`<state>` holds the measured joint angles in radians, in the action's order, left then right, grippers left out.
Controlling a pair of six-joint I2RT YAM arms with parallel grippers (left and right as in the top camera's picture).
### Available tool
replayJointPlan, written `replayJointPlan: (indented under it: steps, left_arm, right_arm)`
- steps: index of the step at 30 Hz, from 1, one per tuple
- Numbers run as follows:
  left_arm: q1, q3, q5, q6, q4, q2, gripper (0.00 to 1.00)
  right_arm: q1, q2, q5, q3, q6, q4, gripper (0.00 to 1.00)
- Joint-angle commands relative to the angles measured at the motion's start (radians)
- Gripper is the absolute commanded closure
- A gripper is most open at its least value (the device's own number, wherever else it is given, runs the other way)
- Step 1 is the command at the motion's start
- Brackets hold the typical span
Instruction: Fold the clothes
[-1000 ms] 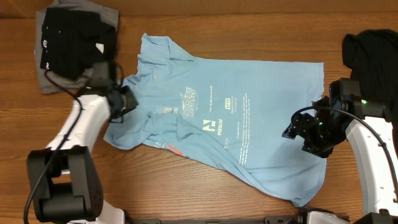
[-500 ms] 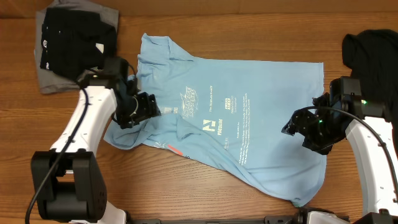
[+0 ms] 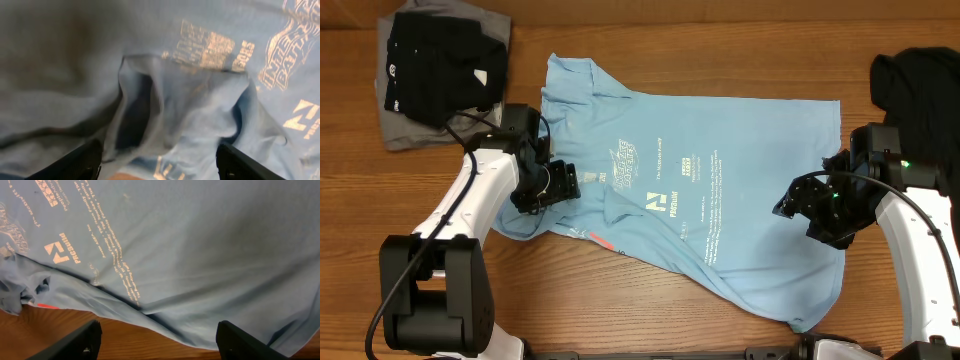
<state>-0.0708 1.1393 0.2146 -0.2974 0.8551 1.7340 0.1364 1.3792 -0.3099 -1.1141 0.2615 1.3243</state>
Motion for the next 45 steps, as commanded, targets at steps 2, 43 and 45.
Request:
replayJointPlan:
  steps: [2, 43, 45]
  left_arm:
    - [-0.002, -0.005, -0.021, 0.037, -0.021, 0.013, 0.25]
    - [0.0, 0.153, 0.027, -0.048, -0.072, 0.089, 0.96]
    - [0.006, 0.155, -0.008, -0.089, -0.116, 0.089, 0.96]
  right_arm:
    - [-0.005, -0.019, -0.002, 0.002, 0.0, -0.003, 0.23]
    - [-0.005, -0.019, -0.003, 0.002, 0.001, -0.003, 0.23]
    - [-0.005, -0.019, -0.003, 0.002, 0.001, -0.004, 0.23]
